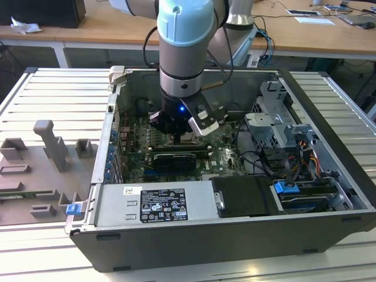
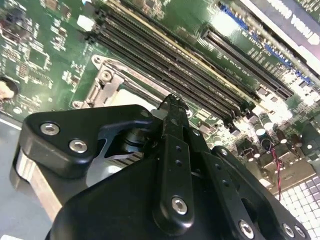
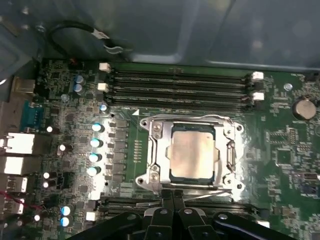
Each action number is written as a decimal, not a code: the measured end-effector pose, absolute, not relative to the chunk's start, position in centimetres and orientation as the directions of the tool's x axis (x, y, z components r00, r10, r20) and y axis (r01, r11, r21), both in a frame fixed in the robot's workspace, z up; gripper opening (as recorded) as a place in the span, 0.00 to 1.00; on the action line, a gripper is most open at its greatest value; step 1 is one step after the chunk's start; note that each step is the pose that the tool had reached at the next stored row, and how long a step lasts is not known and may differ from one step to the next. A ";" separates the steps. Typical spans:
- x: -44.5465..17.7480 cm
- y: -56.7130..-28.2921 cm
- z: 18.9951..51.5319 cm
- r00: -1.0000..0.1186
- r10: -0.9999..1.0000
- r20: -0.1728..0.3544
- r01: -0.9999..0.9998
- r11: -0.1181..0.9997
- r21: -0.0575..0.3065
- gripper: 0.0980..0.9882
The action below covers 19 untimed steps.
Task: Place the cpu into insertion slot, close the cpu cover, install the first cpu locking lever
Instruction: 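Install the first cpu locking lever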
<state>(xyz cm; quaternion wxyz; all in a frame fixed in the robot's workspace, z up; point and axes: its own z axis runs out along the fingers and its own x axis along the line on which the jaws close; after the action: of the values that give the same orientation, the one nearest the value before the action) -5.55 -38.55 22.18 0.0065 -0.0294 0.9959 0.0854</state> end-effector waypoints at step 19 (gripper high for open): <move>-7.2 -39.2 20.6 -0.993 -0.117 -0.024 -0.119 0.967 0.224 0.01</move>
<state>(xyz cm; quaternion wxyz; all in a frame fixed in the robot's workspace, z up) -7.18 -39.22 20.62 0.0052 -0.0594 0.9918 0.1133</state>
